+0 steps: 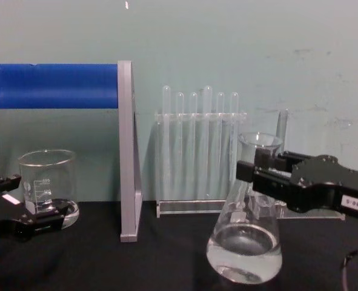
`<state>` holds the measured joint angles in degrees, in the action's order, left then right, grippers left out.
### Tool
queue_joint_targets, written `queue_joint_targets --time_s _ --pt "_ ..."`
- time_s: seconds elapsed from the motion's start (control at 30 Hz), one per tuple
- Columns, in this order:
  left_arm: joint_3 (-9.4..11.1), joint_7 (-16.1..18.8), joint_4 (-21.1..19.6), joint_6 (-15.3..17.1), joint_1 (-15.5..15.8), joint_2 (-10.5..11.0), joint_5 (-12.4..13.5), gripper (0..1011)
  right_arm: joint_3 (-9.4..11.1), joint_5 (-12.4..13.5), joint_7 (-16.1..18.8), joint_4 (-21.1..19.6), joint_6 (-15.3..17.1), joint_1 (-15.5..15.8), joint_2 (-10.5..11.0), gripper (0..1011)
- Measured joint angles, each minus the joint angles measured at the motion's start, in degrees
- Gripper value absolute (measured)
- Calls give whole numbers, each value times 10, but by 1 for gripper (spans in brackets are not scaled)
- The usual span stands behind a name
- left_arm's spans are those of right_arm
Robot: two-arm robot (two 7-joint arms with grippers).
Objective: Grasp the erlenmeyer flask with one hand, shake it three times, then place it back.
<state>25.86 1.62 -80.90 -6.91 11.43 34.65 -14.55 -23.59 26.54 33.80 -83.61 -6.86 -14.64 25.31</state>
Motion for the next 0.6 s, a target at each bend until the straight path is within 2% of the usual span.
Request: queue_joint_targets --time_s 0.6 --pt "0 0 0 0 0 0 0 1001 -21 -6 18 52 -12 -18 -1 449"
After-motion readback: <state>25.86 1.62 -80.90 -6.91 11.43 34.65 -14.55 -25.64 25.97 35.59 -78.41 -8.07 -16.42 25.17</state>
